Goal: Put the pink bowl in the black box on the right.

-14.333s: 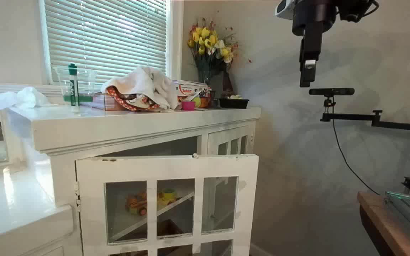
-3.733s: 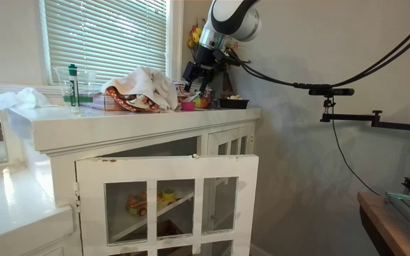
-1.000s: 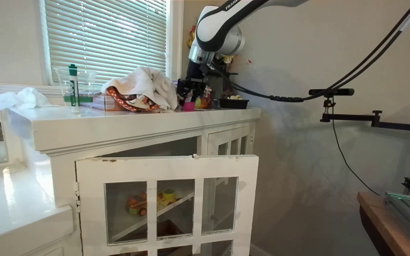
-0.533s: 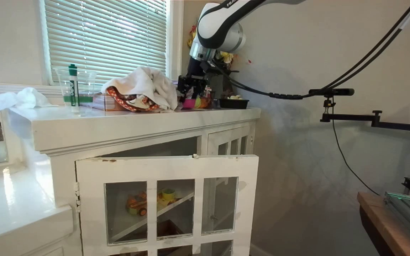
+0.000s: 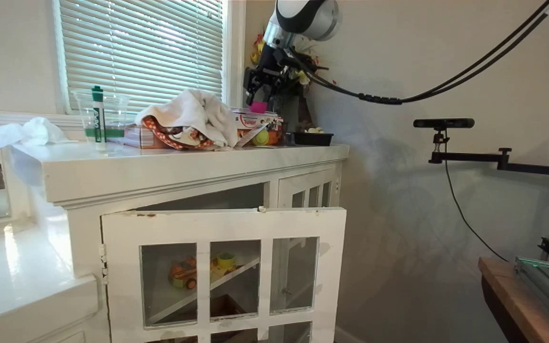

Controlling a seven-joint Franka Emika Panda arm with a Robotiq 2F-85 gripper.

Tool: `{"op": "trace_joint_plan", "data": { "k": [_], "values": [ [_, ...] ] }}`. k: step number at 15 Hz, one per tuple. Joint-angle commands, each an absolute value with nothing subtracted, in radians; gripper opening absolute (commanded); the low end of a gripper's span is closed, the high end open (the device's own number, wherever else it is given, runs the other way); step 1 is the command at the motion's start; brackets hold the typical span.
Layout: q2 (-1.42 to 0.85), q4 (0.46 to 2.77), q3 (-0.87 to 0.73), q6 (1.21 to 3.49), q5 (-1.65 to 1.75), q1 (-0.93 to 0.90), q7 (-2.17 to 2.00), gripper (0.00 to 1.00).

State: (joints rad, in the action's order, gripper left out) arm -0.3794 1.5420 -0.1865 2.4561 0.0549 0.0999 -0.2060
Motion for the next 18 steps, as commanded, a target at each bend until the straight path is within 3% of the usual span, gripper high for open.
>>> {"op": "trace_joint_plan", "data": {
  "k": [1,18],
  "values": [
    [-0.333,1.564,-0.242,2.473,0.12,0.087,-0.34,0.36],
    [-0.337,1.546,-0.561,2.429,0.222,0.105,-0.78,0.36]
  ]
}}
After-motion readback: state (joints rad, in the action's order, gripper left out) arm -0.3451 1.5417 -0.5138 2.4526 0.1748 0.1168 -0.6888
